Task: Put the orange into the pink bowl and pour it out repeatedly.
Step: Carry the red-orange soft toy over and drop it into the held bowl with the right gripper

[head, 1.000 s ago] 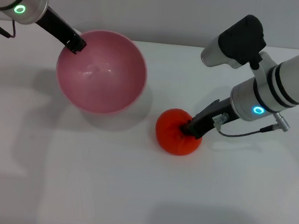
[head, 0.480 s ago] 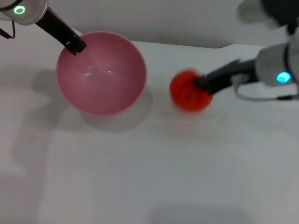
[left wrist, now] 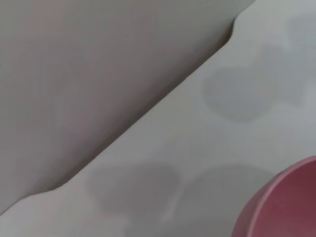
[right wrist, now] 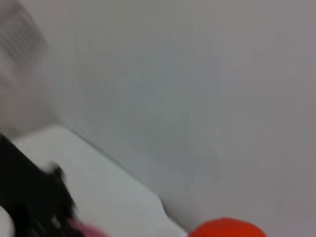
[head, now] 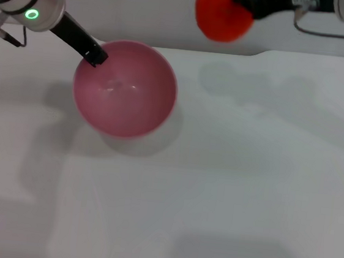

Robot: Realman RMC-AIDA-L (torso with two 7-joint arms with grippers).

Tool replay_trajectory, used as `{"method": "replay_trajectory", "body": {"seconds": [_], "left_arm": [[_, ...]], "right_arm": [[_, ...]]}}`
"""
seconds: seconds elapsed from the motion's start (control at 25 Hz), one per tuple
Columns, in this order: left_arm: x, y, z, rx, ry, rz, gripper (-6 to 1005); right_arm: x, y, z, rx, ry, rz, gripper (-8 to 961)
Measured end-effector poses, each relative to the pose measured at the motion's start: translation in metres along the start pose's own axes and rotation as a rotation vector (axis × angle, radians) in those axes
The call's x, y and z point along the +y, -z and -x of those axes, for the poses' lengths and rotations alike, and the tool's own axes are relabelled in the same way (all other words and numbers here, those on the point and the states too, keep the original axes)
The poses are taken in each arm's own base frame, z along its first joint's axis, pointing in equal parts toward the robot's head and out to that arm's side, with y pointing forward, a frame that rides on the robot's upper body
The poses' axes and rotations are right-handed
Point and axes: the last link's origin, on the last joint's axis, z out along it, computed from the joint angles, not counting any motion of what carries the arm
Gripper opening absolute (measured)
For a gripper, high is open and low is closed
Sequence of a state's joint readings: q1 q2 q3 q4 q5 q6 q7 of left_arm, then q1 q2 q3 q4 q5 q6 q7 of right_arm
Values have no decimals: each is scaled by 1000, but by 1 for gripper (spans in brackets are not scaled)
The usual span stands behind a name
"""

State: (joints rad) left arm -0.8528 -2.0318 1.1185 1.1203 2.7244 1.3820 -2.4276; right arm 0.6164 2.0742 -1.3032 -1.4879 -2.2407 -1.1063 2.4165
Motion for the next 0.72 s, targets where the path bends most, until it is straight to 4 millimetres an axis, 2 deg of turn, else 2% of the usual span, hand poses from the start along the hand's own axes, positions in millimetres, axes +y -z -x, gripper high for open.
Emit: {"method": "replay_trajectory", "body": {"seconds": [0.04,0.08,0.2,0.24,0.28,0.4,0.72], "left_arm": [[0,0,0,0,0,0,44],[9,-3,-6,-2,-24,16,44],[13,-4,-8,-6,-38,20,44],[13,-4,-8,-6,-38,20,44],[21,-7,-12,-13,-66,29,44],[23,-8,-14,-11,-71,28,44],[26,-10,-15,-15,-80,35,44]], "right_arm": [[5,1,5,-14,17,10,54],[11,1,10,-22,39,22,55],[28,-4,18,-26,96,60,59],[34,-6,19,-22,113,75,60],[41,-9,19,-14,129,93,61],[55,-18,15,10,160,131,64],[66,-35,4,57,211,172,72]]}}
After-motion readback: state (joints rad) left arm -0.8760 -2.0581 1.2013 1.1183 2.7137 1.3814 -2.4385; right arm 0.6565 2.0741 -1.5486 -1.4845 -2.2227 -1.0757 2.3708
